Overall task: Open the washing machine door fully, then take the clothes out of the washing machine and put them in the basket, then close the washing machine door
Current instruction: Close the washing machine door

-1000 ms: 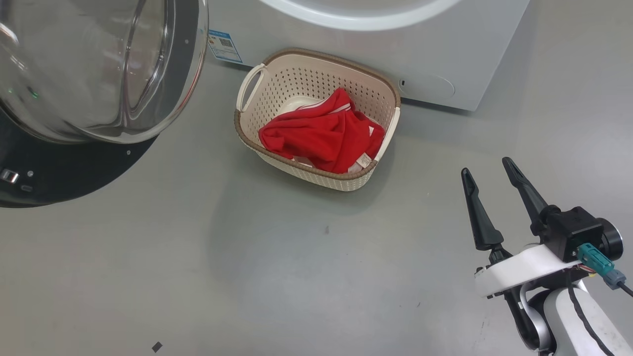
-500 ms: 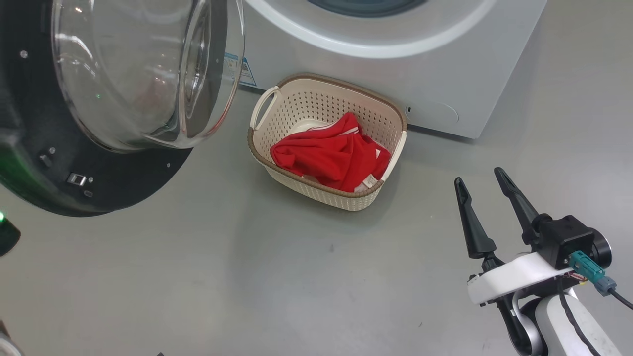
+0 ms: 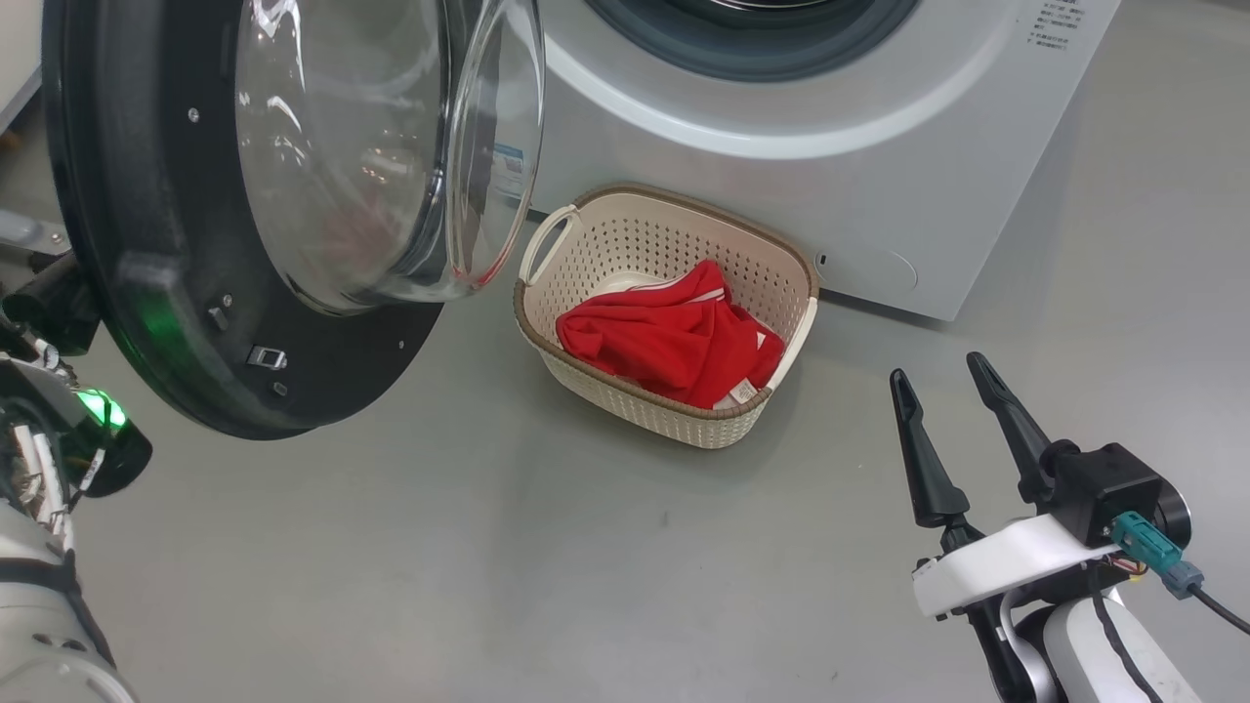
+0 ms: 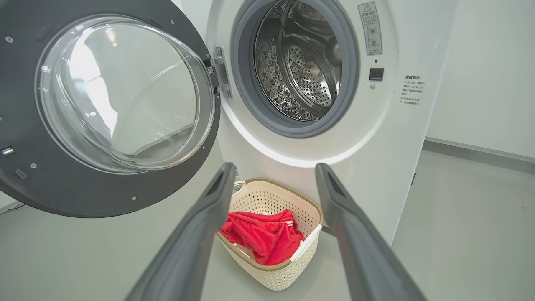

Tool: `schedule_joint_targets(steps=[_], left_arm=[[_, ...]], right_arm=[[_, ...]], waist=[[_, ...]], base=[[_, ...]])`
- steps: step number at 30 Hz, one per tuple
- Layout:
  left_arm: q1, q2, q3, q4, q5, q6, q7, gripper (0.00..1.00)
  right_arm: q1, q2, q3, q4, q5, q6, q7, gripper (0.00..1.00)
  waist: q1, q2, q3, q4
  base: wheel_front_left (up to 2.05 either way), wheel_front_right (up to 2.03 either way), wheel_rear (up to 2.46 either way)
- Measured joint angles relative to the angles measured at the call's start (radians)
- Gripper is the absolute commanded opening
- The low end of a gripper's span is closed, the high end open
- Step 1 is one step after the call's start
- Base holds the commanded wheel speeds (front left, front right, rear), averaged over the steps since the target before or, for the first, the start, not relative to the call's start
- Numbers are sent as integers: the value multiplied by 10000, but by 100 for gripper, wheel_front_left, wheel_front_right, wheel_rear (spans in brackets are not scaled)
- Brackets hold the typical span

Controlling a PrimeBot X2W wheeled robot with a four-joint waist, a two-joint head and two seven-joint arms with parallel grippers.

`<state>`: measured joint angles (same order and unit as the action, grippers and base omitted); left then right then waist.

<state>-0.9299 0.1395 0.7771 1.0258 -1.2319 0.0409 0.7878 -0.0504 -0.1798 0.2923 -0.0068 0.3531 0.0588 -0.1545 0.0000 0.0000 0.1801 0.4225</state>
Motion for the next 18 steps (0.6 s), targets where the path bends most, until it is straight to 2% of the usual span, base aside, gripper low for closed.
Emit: schedule_joint_targets(steps=[18], left_arm=[[918, -1009, -295, -598, -90, -422, 872, 0]], right_arm=[[123, 148, 73, 96, 35, -88, -96, 100]], waist=[[0, 0, -276, 39]], base=[[0, 0, 0]])
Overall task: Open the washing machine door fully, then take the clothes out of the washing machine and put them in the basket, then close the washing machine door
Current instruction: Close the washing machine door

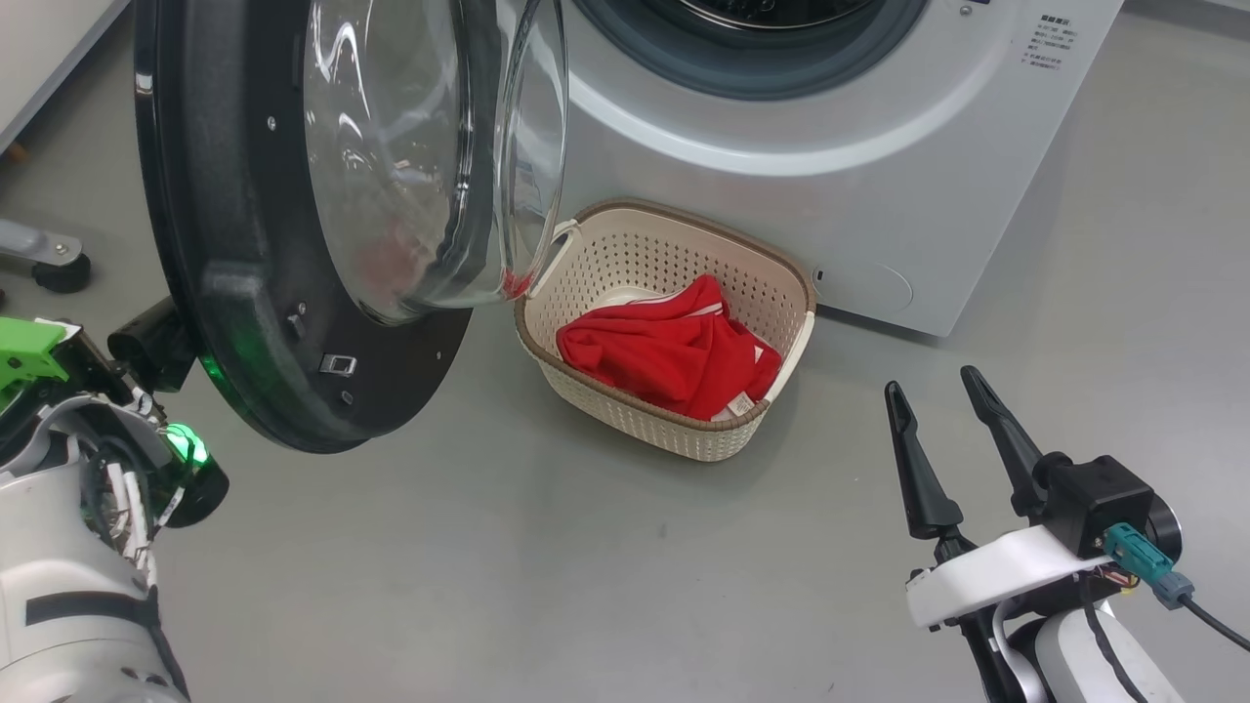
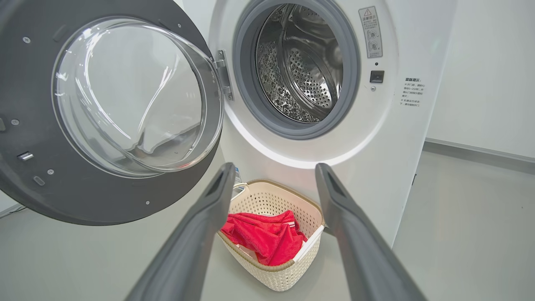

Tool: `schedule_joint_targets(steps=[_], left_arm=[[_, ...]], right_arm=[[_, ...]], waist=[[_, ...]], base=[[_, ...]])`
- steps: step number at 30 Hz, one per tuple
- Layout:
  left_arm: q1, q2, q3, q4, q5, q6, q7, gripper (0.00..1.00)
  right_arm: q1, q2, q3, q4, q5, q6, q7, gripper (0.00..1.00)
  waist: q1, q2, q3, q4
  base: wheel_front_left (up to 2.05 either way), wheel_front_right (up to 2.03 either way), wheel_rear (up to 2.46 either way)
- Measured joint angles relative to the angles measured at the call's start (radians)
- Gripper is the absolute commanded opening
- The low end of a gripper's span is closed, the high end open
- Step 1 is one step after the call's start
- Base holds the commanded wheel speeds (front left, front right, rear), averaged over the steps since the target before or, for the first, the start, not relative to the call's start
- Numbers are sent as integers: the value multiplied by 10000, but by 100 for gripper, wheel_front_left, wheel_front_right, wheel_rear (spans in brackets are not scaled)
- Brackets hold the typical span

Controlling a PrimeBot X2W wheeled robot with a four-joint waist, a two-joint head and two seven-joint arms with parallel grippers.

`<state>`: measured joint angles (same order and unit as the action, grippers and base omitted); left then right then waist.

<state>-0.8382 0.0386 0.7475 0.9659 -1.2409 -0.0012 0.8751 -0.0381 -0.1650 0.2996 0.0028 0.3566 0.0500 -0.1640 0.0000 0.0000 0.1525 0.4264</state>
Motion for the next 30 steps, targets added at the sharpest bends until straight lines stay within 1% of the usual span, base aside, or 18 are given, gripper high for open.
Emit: schedule_joint_targets(steps=[10, 14, 17, 20, 23, 25, 28, 30], left_arm=[[418, -63, -366, -550, 130, -146, -65, 0], [604, -104, -627, -903, 491, -430, -464, 0], [1002, -90, -957, -1254, 1160, -679, -993, 0], [1406, 104, -1269, -1638, 1802, -838, -1475, 0], [1546, 217, -1321, -1929, 1935, -895, -1682, 0], [1694, 267, -1661, -2272, 2383, -1024, -1965, 0], [2080, 568, -2134, -2811, 3170, -1120, -2460, 0], [2381, 750, -2351, -3173, 3544, -1191, -2759, 0]], right_arm=[[61, 46, 25, 54, 27, 0, -2, 100], [75, 56, 10, 150, 42, -2, -102, 100], [131, 94, -10, 268, 113, -10, -136, 100], [293, 136, -46, 314, 130, -12, -194, 100], [321, 167, -61, 382, 186, -12, -276, 100], [334, 188, -77, 407, 215, -12, -313, 100], [449, 280, -82, 418, 217, -15, -336, 100], [507, 341, -63, 443, 219, -86, -397, 100]], waist=[[0, 0, -100, -16], [0, 0, -174, -6], [0, 0, -302, 20], [0, 0, -444, 65], [0, 0, -587, 126], [0, 0, -694, 168], [0, 0, -852, 240], [0, 0, -949, 290]], base=[[0, 0, 0], [0, 0, 0], [0, 0, 0], [0, 0, 0], [0, 0, 0], [0, 0, 0], [0, 0, 0], [0, 0, 0]])
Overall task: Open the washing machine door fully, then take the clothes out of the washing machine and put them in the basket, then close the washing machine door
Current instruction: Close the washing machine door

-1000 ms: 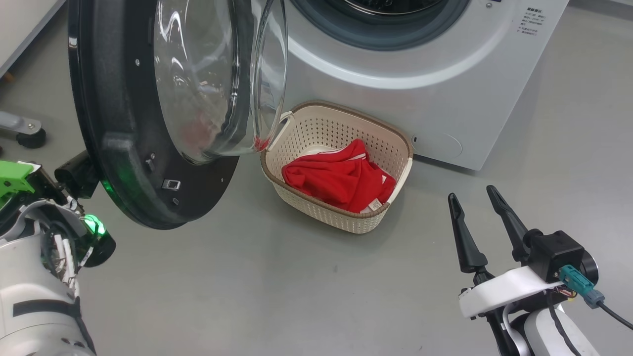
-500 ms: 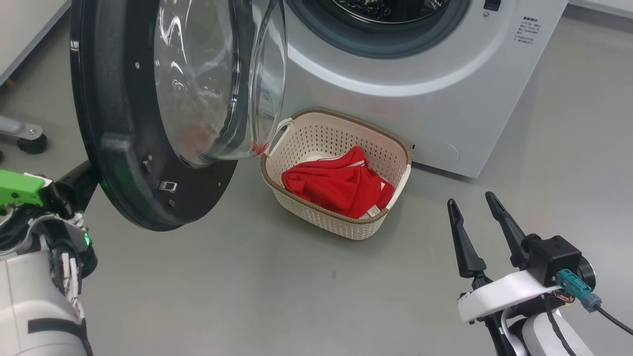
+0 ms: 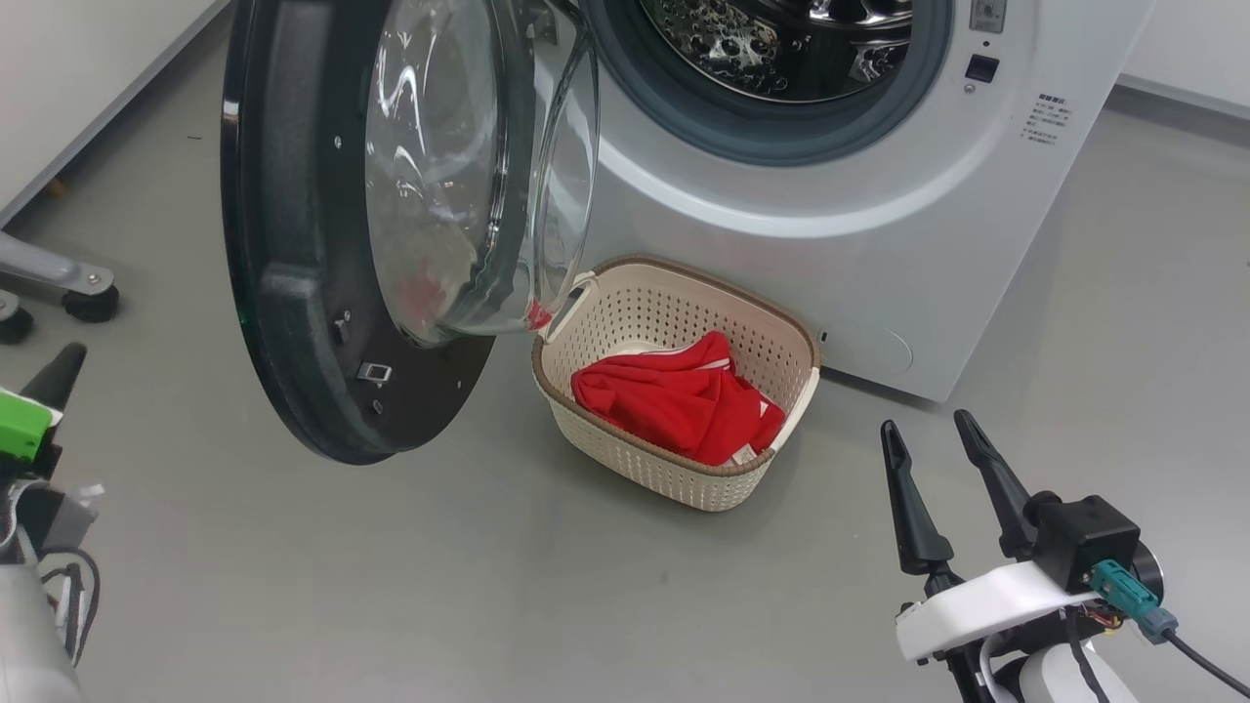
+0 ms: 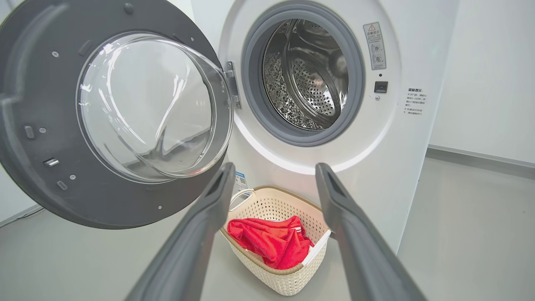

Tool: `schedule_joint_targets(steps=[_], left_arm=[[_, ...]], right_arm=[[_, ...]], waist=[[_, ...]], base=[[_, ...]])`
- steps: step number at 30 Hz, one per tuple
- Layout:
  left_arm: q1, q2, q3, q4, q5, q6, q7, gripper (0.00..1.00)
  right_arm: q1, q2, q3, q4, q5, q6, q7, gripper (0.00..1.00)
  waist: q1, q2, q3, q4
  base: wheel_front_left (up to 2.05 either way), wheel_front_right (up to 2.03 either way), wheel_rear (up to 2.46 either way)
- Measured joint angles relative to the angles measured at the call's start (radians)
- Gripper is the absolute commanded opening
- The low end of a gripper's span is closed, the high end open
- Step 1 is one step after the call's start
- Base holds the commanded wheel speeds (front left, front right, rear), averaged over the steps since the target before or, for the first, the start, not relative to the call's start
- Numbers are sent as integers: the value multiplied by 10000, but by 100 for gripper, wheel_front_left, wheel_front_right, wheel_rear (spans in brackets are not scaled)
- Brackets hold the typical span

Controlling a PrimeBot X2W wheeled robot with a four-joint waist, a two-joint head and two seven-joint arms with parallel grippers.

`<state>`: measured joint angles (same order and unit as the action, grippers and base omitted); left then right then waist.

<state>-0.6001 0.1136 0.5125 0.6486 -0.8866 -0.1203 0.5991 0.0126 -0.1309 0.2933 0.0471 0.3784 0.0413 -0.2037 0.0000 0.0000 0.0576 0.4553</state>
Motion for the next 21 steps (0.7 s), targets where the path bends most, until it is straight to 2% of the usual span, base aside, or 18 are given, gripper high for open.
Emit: schedule_joint_targets(steps=[6, 12, 16, 21], left_arm=[[1569, 642, -953, -1361, 1534, -50, -1507, 0], [2514, 686, -2447, -3269, 1927, -50, -2759, 0], [3428, 1053, -3459, -4199, 2435, -50, -3718, 0], [4427, 1394, -4236, -4844, 2966, -50, -4890, 0]], right_arm=[[38, 102, 125, 44, 2, 0, -29, 100], [182, 109, 128, 69, 2, 0, -46, 100], [187, 107, 128, 77, 2, 0, -59, 100], [203, 109, 134, 84, 2, 0, -125, 100]], waist=[[0, 0, -254, 99], [0, 0, -311, 95], [0, 0, -345, 80], [0, 0, -389, 59]], base=[[0, 0, 0], [0, 0, 0], [0, 0, 0], [0, 0, 0]])
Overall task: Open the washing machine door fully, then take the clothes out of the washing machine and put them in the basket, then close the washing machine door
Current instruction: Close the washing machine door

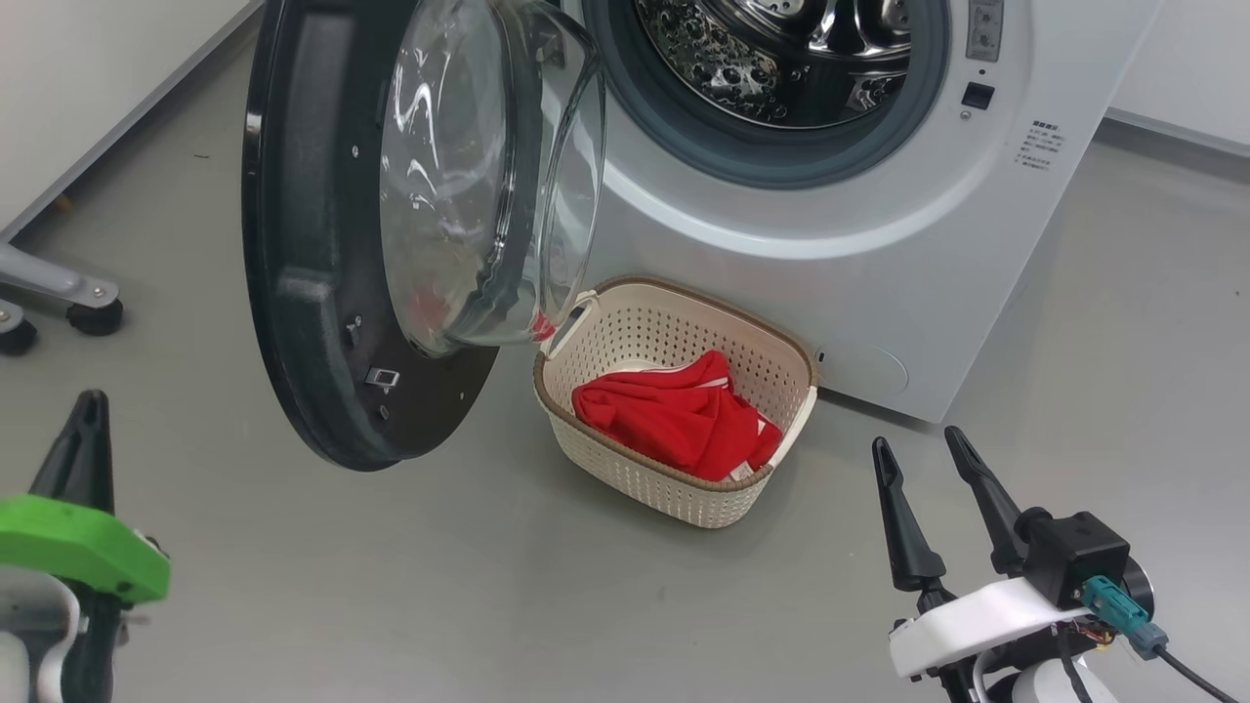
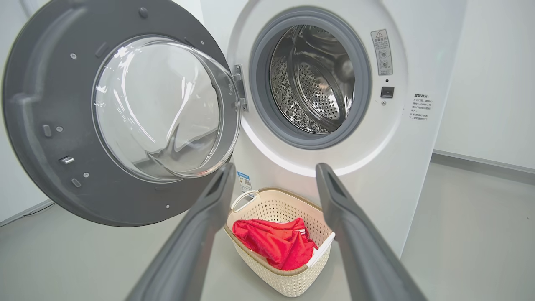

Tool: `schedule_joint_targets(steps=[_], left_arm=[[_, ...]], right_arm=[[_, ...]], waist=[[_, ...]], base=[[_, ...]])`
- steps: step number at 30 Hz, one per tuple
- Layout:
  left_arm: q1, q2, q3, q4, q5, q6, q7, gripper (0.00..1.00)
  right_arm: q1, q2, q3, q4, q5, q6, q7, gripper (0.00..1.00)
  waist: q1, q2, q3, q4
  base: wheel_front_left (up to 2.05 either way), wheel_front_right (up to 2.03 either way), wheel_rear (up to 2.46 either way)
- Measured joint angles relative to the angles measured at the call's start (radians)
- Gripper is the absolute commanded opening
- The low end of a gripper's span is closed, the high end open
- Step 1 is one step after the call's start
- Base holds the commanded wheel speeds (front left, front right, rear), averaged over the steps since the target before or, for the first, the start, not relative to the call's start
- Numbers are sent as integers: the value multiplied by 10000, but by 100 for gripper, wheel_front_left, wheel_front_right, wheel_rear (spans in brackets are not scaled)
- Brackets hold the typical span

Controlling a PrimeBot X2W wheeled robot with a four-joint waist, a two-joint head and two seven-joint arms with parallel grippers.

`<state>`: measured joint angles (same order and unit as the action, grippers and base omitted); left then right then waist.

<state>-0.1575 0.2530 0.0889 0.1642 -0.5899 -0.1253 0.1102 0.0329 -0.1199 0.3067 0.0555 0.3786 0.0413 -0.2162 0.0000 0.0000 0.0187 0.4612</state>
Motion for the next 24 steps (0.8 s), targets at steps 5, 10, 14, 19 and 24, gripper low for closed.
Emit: schedule_joint_targets(steps=[5, 10, 14, 19, 24], left_arm=[[671, 125, -297, -194, 190, 0, -767, 0], [1215, 144, -376, -303, 378, -2, -1557, 100], [1388, 150, -552, -303, 589, -2, -1954, 100], [1546, 171, -593, -299, 644, -2, -2383, 100], [1611, 176, -654, -282, 644, -2, -2675, 100]], right_arm=[[1, 8, 2, 0, 0, 0, -6, 100], [1, 19, 13, -13, 0, -13, -6, 100], [1, 27, 12, -13, 2, -13, -8, 100], [1, 54, 13, -12, 0, -13, -8, 100], [1, 52, 12, -4, 2, -13, -21, 100]], waist=[[0, 0, -4, -18], [0, 0, 55, -50], [0, 0, 98, -75], [0, 0, 138, -93], [0, 0, 157, -92]], base=[[0, 0, 0], [0, 0, 0], [0, 0, 0], [0, 0, 0], [0, 0, 0]])
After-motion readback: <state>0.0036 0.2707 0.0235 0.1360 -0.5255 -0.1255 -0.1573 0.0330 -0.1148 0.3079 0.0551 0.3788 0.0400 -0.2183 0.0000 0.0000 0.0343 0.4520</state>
